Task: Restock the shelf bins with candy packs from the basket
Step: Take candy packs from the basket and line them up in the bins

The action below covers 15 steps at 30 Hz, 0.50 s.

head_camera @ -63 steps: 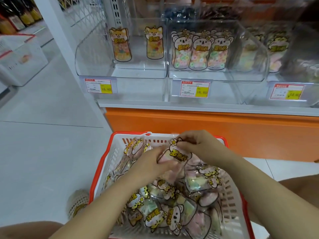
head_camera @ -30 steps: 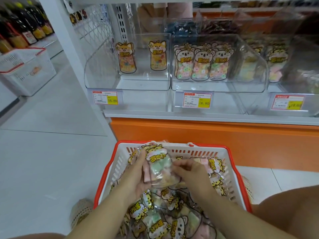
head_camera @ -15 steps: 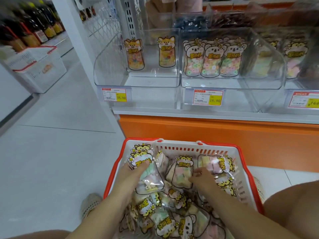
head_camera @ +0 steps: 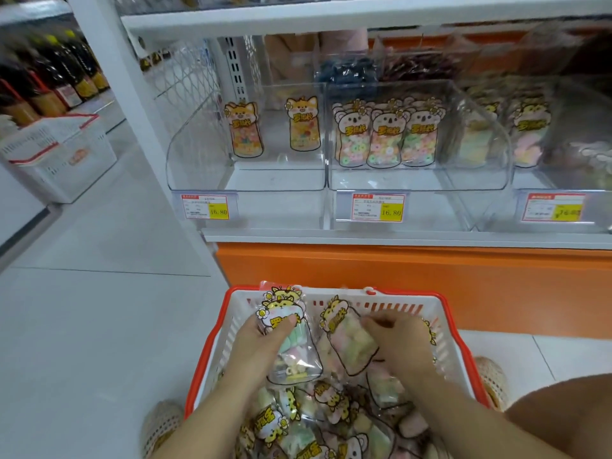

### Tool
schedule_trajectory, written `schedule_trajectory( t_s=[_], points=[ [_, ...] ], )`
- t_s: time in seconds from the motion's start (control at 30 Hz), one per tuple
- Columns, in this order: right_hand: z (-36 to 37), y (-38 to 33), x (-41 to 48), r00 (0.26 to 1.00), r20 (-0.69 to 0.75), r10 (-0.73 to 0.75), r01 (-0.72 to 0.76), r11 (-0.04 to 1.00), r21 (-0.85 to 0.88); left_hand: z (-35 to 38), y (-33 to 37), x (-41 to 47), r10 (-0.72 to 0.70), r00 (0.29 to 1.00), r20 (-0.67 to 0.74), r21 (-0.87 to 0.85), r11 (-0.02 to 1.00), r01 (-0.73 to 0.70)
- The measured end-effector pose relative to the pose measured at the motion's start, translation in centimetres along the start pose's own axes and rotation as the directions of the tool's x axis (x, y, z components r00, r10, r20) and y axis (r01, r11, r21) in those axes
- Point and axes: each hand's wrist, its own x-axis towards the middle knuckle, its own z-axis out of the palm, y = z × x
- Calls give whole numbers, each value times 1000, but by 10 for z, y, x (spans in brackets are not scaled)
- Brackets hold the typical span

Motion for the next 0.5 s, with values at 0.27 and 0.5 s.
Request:
schedule_trajectory(
  t_s=[0.27, 0.5],
  points=[
    [-78, -28, -27, 994, 15, 113, -97, 776, 624, 51, 44, -28, 15, 997, 70, -31, 999, -13],
    [-93, -38, -50, 978, -86, 191, -85, 736, 672, 100, 99, -63, 9, 965, 262, -314, 946, 76]
  ],
)
